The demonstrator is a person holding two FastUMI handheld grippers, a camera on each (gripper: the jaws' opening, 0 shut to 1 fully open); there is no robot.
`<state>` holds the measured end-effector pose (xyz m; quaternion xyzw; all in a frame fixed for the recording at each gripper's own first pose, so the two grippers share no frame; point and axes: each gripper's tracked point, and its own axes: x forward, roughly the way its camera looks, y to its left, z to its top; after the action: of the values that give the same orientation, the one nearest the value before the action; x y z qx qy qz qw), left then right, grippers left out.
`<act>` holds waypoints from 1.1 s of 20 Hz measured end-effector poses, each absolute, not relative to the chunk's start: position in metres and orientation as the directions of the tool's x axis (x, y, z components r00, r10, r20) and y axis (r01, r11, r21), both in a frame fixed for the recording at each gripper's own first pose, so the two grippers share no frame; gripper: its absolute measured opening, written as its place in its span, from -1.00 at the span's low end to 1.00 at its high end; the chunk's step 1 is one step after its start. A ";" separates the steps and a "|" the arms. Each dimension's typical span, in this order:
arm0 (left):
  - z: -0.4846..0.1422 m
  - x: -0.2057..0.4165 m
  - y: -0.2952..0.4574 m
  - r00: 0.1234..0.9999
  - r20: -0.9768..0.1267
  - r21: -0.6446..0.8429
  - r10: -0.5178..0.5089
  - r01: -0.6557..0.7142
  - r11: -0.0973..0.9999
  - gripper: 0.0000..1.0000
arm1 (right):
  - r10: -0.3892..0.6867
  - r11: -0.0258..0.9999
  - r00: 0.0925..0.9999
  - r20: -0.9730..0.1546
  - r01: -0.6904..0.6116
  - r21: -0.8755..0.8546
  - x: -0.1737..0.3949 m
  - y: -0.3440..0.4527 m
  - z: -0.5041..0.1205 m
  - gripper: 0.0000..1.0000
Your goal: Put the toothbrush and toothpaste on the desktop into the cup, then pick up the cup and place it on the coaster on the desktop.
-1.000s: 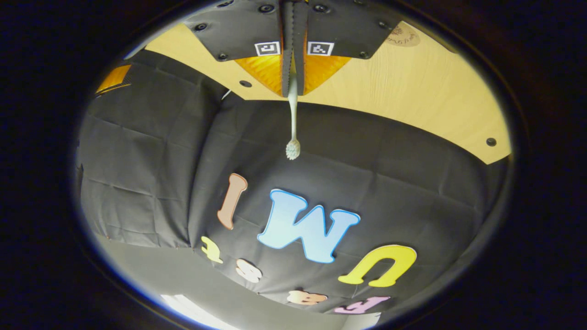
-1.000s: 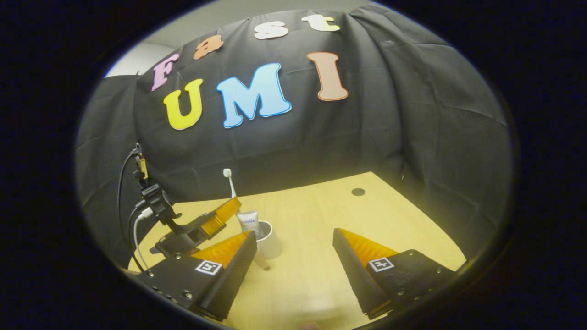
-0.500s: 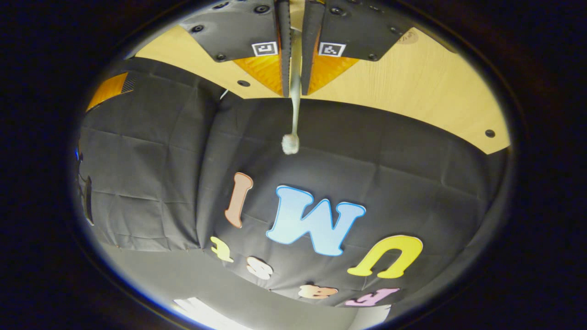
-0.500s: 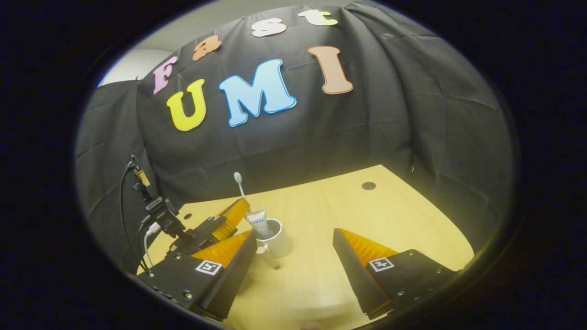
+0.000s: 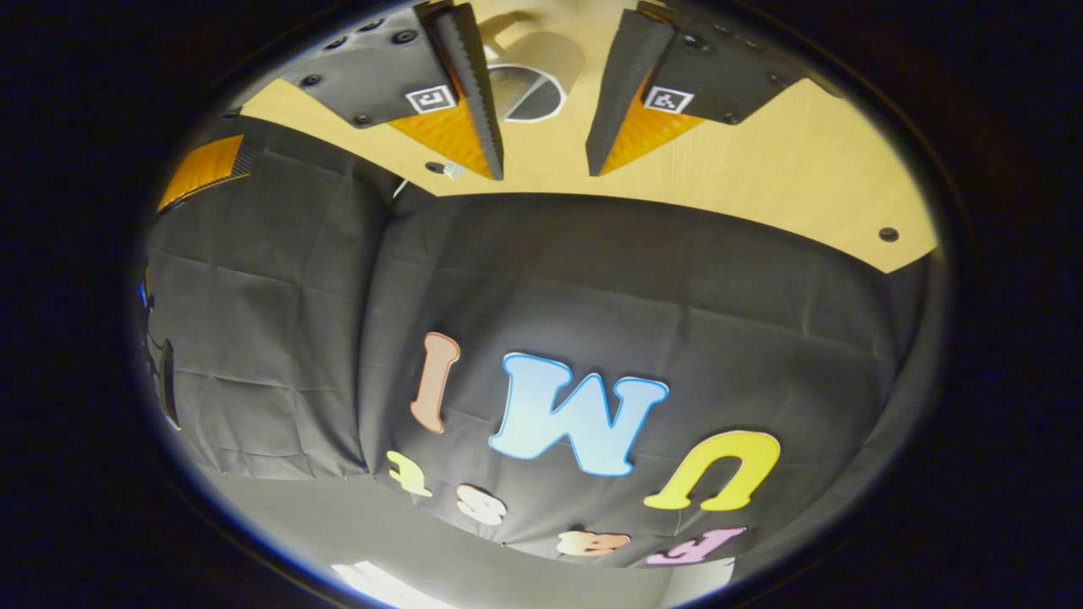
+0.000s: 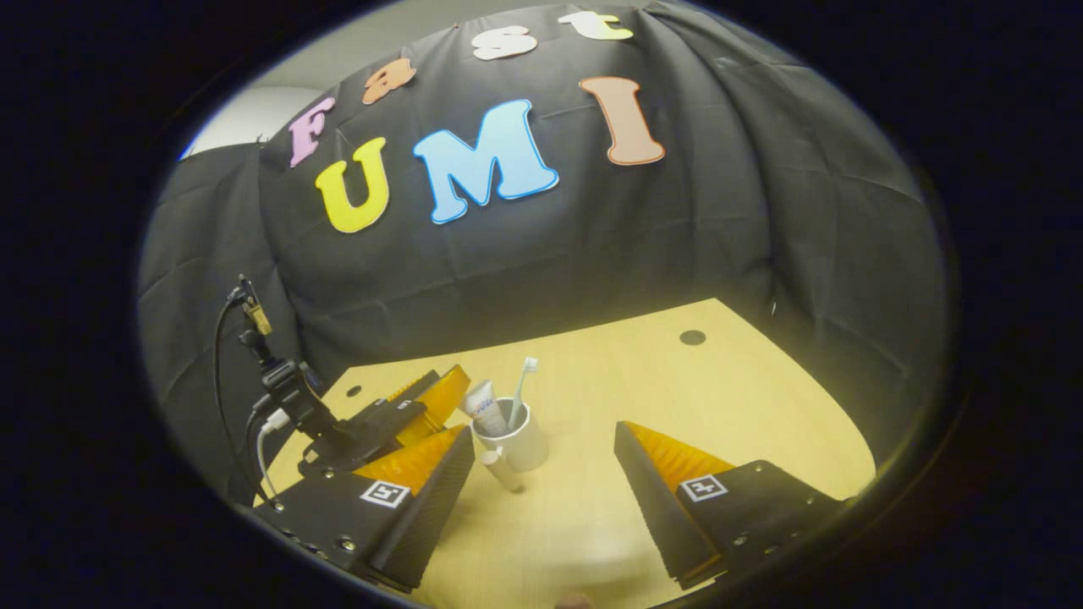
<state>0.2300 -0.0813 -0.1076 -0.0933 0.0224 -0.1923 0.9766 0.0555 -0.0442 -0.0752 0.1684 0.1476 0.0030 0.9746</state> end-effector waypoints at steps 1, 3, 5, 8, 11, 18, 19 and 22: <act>-0.105 0.228 -0.077 0.929 -0.006 -0.190 -0.371 0.363 0.912 0.40 | 0.056 0.947 0.954 -0.293 0.043 0.320 0.057 -0.043 -0.076 1.00; -0.099 0.222 -0.068 0.937 -0.008 -0.181 -0.351 0.343 0.922 0.55 | 0.064 0.950 0.949 -0.310 0.037 0.309 0.061 -0.040 -0.076 1.00; -0.092 0.216 -0.060 0.944 -0.009 -0.159 -0.329 0.324 0.933 0.73 | 0.082 0.952 0.941 -0.329 0.023 0.304 0.067 -0.033 -0.077 0.99; -0.079 0.204 -0.050 0.953 -0.002 -0.143 -0.304 0.301 0.943 0.77 | 0.105 0.954 0.926 -0.363 0.009 0.299 0.076 -0.024 -0.080 1.00; -0.069 0.192 -0.040 0.961 -0.006 -0.128 -0.278 0.275 0.953 0.86 | 0.143 0.952 0.904 -0.404 -0.014 0.305 0.083 -0.010 -0.086 1.00; -0.052 0.156 -0.021 0.974 -0.016 -0.145 -0.228 0.223 0.964 0.92 | 0.144 0.969 0.836 -0.530 -0.011 0.246 0.099 0.007 -0.115 1.00; -0.051 0.152 -0.018 0.976 -0.022 -0.146 -0.217 0.212 0.966 0.92 | 0.147 0.971 0.825 -0.546 -0.013 0.240 0.101 0.011 -0.120 1.00; -0.050 0.141 -0.007 0.982 -0.036 -0.131 -0.187 0.181 0.975 0.86 | 0.149 0.974 0.796 -0.587 -0.013 0.228 0.110 0.019 -0.128 1.00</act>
<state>0.1407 -0.0073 -0.0504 -0.0636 0.0239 -0.0927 0.9934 0.1098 0.0194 -0.1281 0.1066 0.3167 0.0430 0.9415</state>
